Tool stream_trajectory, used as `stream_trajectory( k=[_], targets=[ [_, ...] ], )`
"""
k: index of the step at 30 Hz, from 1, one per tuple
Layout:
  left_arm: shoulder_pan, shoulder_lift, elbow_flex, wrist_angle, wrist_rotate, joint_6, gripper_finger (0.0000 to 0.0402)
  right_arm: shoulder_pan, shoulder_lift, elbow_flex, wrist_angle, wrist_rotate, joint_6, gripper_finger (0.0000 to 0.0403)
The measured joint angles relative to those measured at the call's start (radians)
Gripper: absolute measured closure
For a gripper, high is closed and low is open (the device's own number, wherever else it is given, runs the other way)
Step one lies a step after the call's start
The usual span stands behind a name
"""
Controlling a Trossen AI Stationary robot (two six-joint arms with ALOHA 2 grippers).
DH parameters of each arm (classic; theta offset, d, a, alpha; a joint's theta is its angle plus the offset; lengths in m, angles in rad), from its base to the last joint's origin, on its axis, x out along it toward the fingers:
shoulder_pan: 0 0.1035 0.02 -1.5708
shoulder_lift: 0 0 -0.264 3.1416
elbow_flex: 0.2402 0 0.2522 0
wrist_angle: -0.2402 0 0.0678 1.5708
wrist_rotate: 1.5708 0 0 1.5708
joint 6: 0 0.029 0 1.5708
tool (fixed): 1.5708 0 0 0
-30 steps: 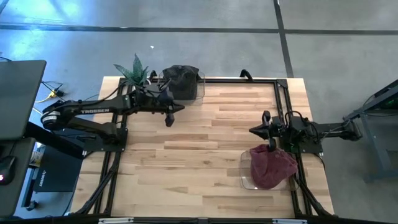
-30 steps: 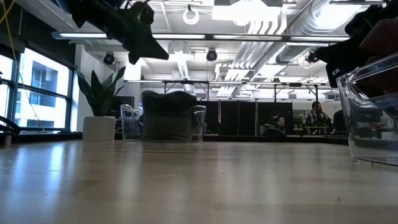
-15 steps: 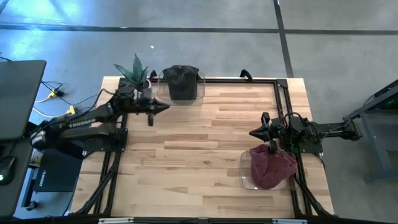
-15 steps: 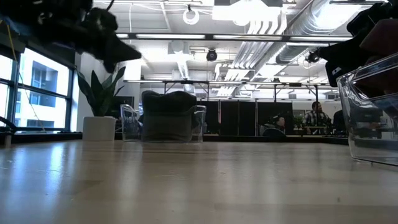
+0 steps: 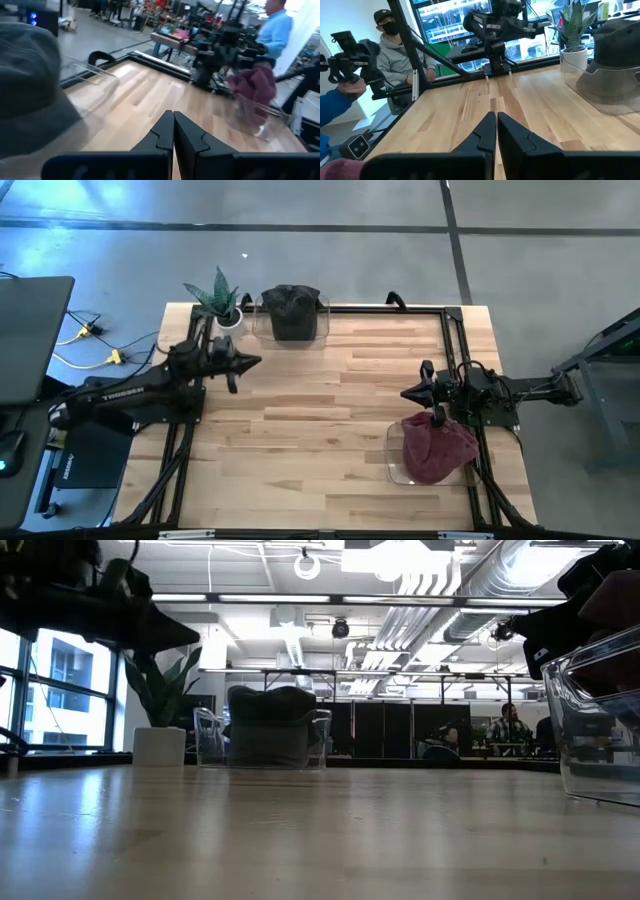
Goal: Pick & Place hat
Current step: Return to Home Position
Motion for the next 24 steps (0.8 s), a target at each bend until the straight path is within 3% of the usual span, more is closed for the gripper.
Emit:
stream_trajectory(
  k=[4,9,14,24],
  targets=[
    [-0.154,-0.113,-0.060,0.000,-0.141,0.028,0.0401,0.000,0.000,0.000,0.000,0.000,0.001,0.0391],
    [-0.279,-0.260,-0.128,-0.013,-0.222,0.120,0.0401,0.000,0.000,0.000,0.001,0.000,0.002,0.0391],
    [-0.285,-0.432,-0.145,-0.175,-0.244,0.152,0.0401,0.000,0.000,0.000,0.002,0.000,0.002,0.0391],
    [-0.287,-0.419,-0.147,-0.217,-0.223,0.226,0.0401,0.000,0.000,0.000,0.004,0.000,0.002,0.0391]
  ],
)
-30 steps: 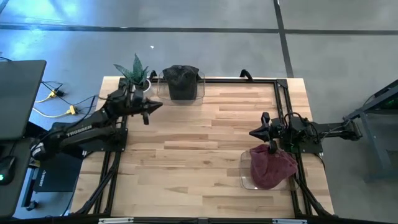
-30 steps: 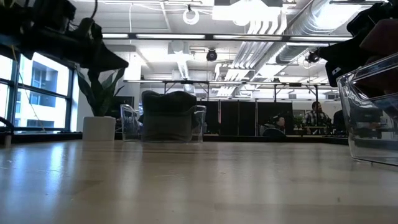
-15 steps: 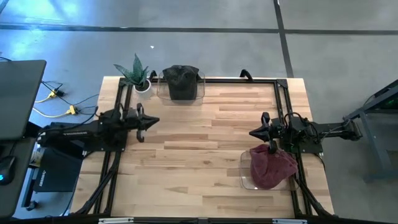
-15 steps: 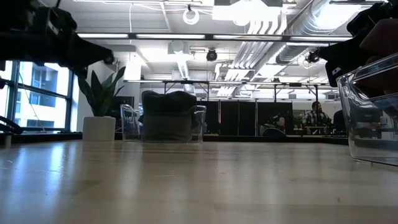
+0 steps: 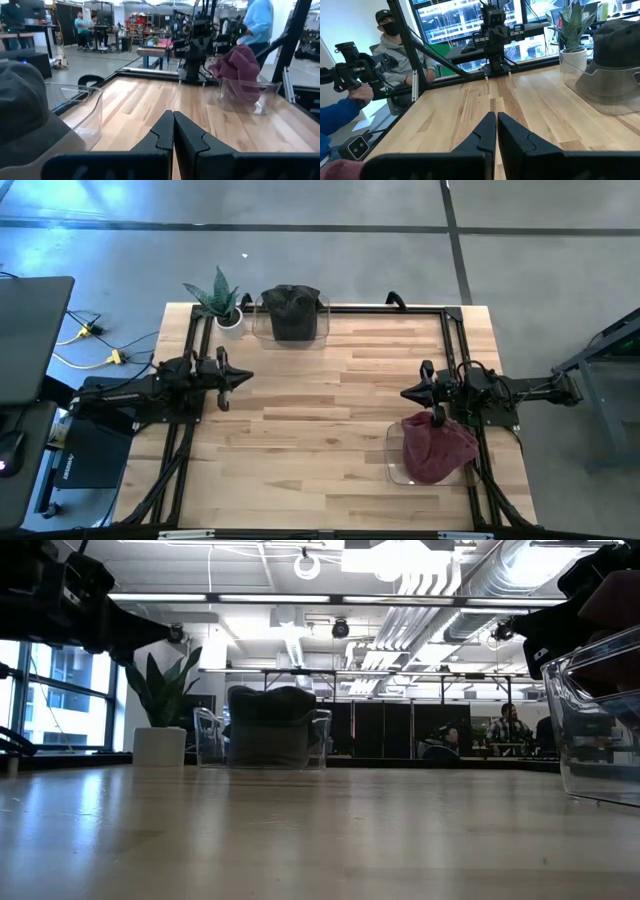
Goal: Pick & Place hat
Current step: Return to Home Position
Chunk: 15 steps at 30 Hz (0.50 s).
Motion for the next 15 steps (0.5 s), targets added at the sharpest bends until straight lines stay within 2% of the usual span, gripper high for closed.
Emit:
stream_trajectory(
  k=[15],
  targets=[
    [0.000,0.014,-0.002,-0.007,0.029,-0.033,0.0401,0.000,0.000,0.000,0.001,0.000,0.000,0.0391]
  ],
)
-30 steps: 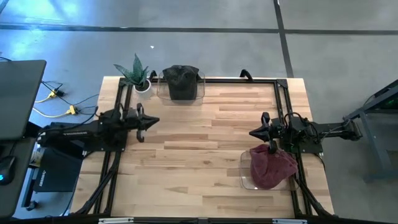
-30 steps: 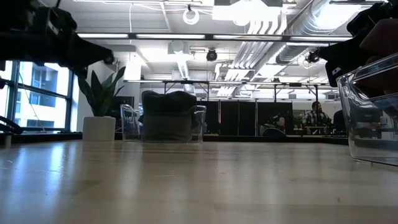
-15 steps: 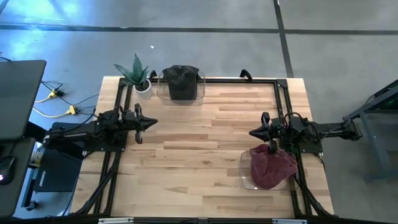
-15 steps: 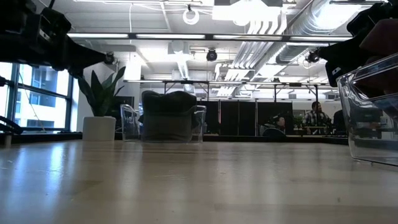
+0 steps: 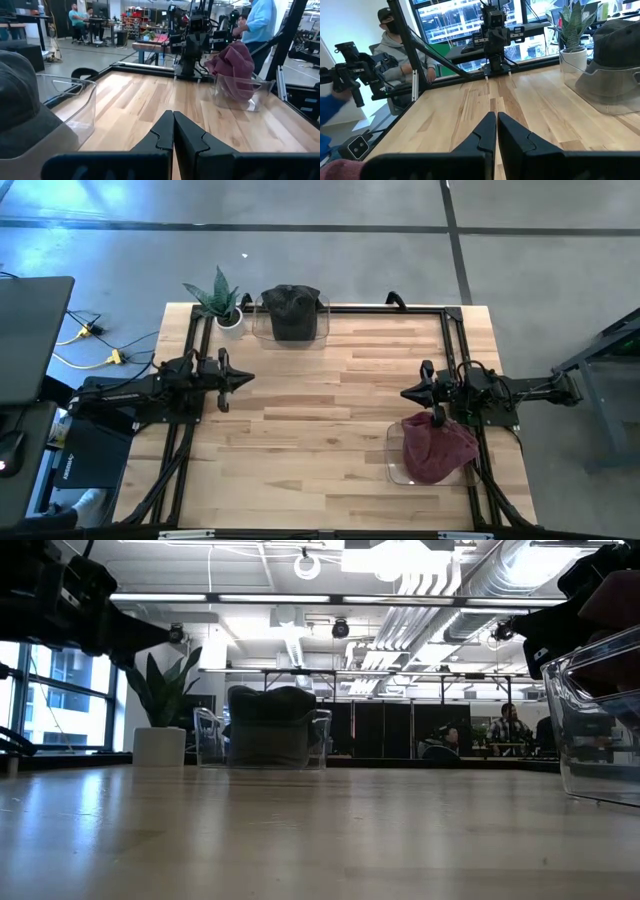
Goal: Pick & Place hat
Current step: Return to Home Position
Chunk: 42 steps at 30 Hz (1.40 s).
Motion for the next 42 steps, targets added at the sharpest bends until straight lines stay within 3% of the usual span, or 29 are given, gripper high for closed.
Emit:
stream_trajectory(
  k=[42],
  targets=[
    [-0.072,-0.018,0.000,0.001,0.002,0.000,0.0401,0.032,0.000,0.000,0.001,0.000,0.000,0.0391]
  ],
)
